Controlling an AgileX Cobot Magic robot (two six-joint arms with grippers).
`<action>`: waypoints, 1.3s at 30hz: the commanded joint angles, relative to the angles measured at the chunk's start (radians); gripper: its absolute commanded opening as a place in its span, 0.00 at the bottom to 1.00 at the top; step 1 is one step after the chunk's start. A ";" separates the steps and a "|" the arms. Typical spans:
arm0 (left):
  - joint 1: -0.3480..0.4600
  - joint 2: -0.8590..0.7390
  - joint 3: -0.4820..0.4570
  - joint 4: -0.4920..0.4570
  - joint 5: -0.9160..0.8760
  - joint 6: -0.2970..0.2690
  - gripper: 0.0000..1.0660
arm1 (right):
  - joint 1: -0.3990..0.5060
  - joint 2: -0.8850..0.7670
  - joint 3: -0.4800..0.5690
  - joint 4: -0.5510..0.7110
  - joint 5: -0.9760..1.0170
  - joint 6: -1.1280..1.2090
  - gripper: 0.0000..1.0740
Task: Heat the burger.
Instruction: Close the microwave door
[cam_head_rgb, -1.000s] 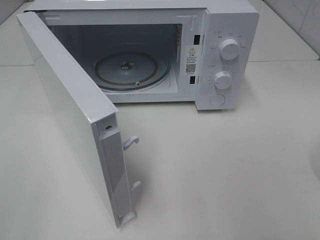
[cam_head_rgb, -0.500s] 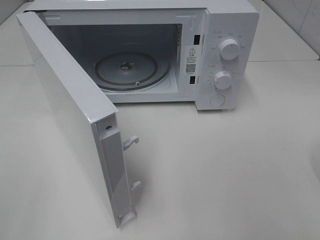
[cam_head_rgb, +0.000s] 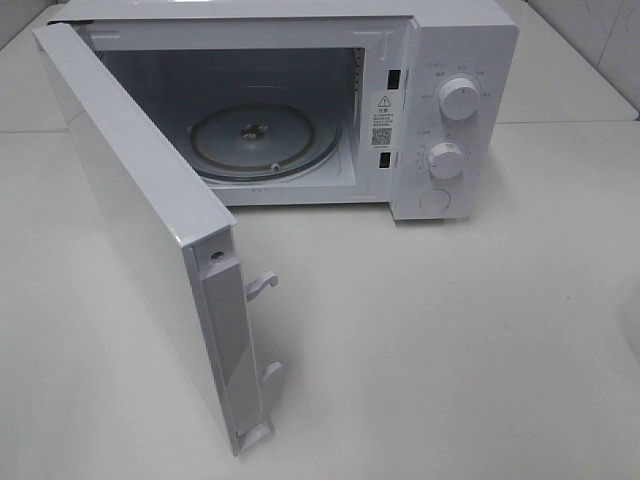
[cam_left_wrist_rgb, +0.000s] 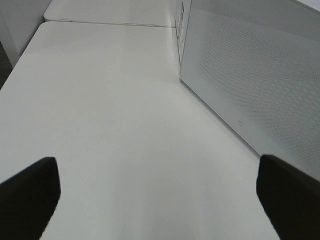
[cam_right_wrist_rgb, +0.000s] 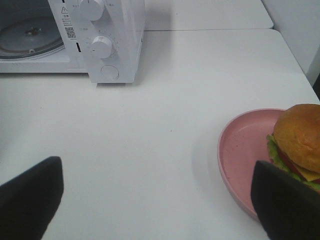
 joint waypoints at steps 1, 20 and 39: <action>0.001 -0.009 0.003 0.001 -0.009 -0.003 0.94 | 0.000 -0.025 0.001 0.024 -0.008 -0.053 0.94; 0.001 -0.009 0.003 0.001 -0.009 -0.003 0.94 | 0.000 -0.025 0.001 0.056 -0.009 -0.114 0.80; 0.001 -0.009 0.003 0.001 -0.009 -0.003 0.94 | 0.000 -0.025 0.001 0.055 -0.010 -0.110 0.48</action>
